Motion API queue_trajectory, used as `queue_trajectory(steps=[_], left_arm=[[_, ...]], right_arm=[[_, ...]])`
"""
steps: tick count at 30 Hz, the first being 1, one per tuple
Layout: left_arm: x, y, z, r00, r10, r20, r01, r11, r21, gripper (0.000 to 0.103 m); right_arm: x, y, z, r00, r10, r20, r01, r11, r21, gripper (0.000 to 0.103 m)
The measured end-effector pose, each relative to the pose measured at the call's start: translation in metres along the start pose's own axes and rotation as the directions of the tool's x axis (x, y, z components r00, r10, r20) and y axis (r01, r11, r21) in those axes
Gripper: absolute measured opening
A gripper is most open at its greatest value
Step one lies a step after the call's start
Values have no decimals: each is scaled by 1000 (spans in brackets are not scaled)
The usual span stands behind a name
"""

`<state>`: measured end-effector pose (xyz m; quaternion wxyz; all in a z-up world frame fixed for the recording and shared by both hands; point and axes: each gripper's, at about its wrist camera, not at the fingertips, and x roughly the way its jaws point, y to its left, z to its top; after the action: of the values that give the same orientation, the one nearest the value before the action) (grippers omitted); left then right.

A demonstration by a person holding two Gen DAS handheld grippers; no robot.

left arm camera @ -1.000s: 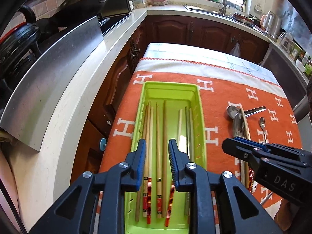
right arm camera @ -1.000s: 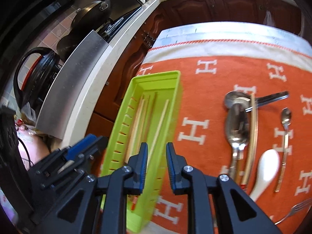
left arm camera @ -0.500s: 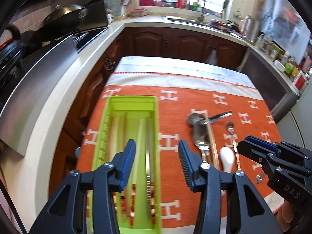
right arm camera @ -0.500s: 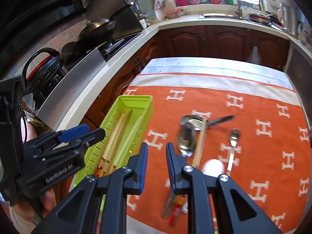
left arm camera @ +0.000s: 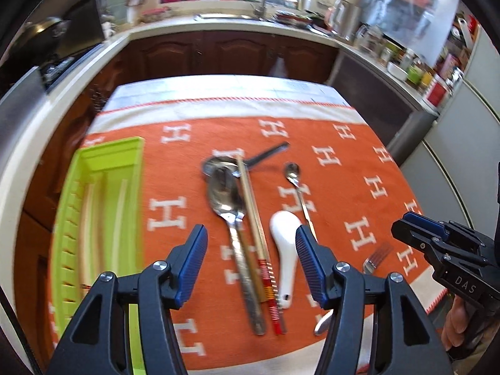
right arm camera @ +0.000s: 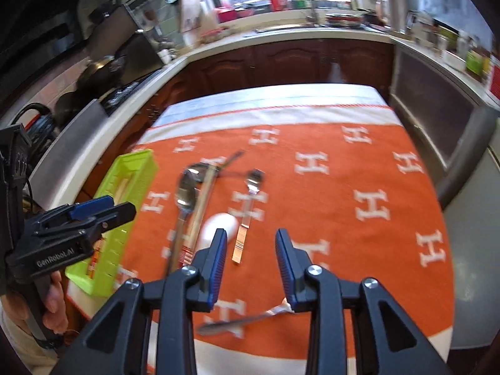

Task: Organize utensils
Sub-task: 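Grasp the white ceramic spoon with the left tool while the right tool grasps the fork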

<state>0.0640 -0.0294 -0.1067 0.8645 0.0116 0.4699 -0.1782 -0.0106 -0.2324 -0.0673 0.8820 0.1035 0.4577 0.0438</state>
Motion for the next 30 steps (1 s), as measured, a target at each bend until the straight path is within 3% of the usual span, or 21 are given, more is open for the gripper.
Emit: queue_trajectory(steps=[7, 16, 21, 26, 27, 28, 30], left_arm=[[27, -18, -12, 997, -42, -60, 44, 998, 33, 57], [50, -18, -23, 988, -103, -116, 103, 995, -6, 57], [55, -9, -22, 981, -156, -117, 150, 987, -60, 55], [65, -2, -19, 970, -208, -125, 193, 974, -120, 41], [67, -1, -19, 968, -215, -128, 199, 971, -130, 40], [69, -1, -18, 967, -220, -132, 203, 970, -134, 38], [72, -1, -17, 965, -225, -136, 206, 969, -137, 37]], right_arm=[[7, -44, -30, 998, -52, -47, 56, 995, 83, 32], [30, -73, -58, 994, 0, -109, 21, 983, 182, 32], [43, -70, -60, 995, 13, -96, 3, 987, 159, 32], [49, -56, -60, 999, 3, -40, 0, 997, 74, 32], [50, -53, -60, 1000, 2, -31, 0, 998, 63, 28], [52, -52, -60, 1000, 6, -28, -5, 998, 57, 16], [55, -53, -58, 999, 47, -28, -45, 997, 65, 11]])
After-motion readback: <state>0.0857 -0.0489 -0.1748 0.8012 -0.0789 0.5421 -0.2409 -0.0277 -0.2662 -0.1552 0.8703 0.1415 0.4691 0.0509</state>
